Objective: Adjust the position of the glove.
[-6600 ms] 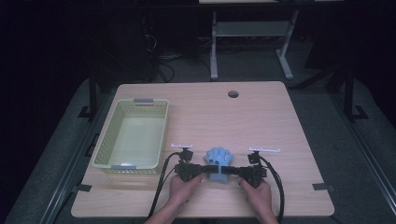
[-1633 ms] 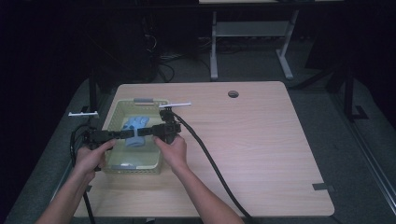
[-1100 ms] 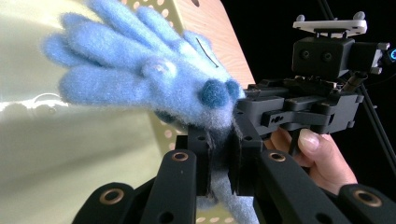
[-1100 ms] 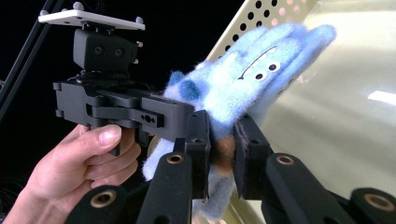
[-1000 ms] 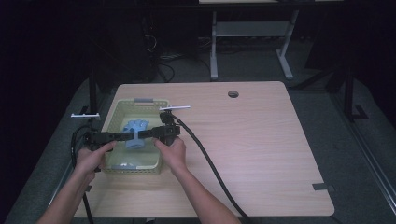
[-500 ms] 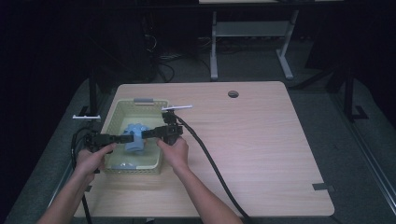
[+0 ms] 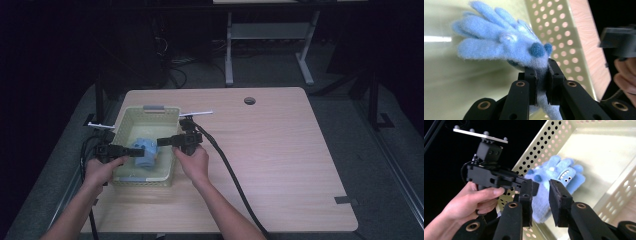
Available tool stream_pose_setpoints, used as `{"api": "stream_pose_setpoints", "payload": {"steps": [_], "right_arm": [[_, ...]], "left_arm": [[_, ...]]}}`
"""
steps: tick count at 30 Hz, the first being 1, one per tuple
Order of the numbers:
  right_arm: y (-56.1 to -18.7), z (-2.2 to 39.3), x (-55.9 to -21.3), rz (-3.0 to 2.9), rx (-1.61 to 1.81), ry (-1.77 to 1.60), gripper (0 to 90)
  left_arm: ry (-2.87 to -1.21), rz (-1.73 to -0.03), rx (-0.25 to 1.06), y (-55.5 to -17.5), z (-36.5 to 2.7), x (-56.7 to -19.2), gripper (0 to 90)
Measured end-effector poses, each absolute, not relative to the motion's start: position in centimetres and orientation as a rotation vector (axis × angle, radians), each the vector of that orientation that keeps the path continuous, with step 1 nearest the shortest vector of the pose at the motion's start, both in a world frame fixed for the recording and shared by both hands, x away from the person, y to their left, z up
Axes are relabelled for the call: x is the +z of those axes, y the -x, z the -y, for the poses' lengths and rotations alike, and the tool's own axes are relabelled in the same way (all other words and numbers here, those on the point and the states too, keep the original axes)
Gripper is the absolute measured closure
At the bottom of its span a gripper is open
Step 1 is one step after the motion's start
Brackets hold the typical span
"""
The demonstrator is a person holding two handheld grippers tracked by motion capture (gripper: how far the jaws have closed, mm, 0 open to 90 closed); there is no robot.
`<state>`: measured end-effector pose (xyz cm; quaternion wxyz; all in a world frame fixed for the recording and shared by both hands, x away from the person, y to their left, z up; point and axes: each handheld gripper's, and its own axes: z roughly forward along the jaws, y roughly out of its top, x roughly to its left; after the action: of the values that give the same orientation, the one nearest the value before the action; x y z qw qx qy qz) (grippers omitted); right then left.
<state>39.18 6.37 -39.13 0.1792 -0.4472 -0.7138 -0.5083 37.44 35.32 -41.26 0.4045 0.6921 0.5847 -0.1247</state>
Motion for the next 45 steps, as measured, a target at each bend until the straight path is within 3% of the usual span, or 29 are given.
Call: {"api": "stream_pose_setpoints", "payload": {"steps": [14,19,23,28,38,45], "right_arm": [[-38.4,-4.1,-38.6,2.010,-1.485,1.253,72.2],[-38.2,-3.5,-38.5,2.009,-1.501,1.254,72.2],[-38.1,-3.1,-38.5,1.998,-1.503,1.263,72.2],[-38.0,-2.8,-38.5,2.004,-1.509,1.251,71.8],[-37.9,-1.8,-38.9,1.995,-1.491,1.279,69.8],[-37.9,-0.9,-39.0,1.985,-1.499,1.290,68.9]], "left_arm": [[-1.990,-1.645,-0.292,-39.0,-33.4,-41.8,76.8],[-2.062,-1.686,-0.227,-39.4,-33.5,-42.0,69.7],[-2.093,-1.706,-0.214,-39.5,-33.4,-42.0,58.8],[-2.041,-1.715,-0.222,-39.4,-33.7,-41.8,50.5],[-1.943,-1.715,-0.071,-39.3,-34.5,-39.9,50.7],[-1.864,-1.690,-0.067,-39.2,-34.8,-39.1,51.0]]}}
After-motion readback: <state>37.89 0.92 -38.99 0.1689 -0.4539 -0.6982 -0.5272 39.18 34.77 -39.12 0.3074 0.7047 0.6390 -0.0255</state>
